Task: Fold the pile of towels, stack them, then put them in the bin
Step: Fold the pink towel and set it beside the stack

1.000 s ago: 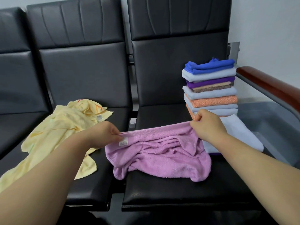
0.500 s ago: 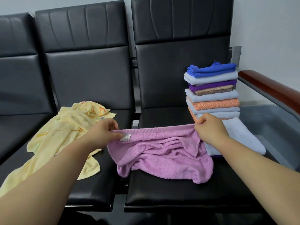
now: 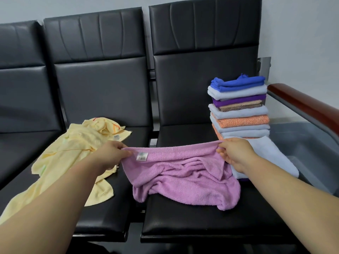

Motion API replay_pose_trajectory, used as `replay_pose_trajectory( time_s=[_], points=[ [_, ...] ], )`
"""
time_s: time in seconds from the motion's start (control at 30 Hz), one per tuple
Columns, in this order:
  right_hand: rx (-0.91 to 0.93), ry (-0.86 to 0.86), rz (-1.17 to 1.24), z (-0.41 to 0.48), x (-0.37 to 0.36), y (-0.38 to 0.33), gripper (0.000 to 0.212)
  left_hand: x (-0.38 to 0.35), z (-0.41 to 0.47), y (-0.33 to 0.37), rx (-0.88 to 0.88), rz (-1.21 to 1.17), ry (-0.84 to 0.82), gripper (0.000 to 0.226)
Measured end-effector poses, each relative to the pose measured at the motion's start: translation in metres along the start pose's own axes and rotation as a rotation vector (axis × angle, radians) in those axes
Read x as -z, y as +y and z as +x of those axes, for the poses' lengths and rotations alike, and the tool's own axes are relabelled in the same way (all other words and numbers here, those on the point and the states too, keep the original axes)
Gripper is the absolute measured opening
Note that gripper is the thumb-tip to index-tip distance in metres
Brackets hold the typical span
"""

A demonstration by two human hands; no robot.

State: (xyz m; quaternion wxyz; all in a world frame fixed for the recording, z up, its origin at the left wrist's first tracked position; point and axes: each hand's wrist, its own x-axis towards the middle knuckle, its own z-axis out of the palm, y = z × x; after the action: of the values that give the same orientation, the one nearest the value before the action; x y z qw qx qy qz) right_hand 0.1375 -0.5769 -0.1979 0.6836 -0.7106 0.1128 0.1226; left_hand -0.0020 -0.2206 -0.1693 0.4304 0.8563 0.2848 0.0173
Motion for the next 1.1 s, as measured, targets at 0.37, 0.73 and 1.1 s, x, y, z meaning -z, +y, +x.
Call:
replay_pose_trajectory(
  time_s=[0.37,0.73,1.1],
  points=[
    [0.181,-0.133,0.283,-0.002,-0.033,-0.102,0.01,0.039,0.029,0.082,-0.145,-0.648,0.277,0.014],
    [0.489,-0.034,-0.15,-0.018,0.005,-0.121,0.012,0.065,-0.014,0.085,-0.383,-0.557,0.304,0.013],
    [0.374,-0.192,-0.754,-0.045,0.011,-0.009,0.016,0.015,-0.036,-0.016,-0.215,-0.049,0.134,0.012]
  ],
)
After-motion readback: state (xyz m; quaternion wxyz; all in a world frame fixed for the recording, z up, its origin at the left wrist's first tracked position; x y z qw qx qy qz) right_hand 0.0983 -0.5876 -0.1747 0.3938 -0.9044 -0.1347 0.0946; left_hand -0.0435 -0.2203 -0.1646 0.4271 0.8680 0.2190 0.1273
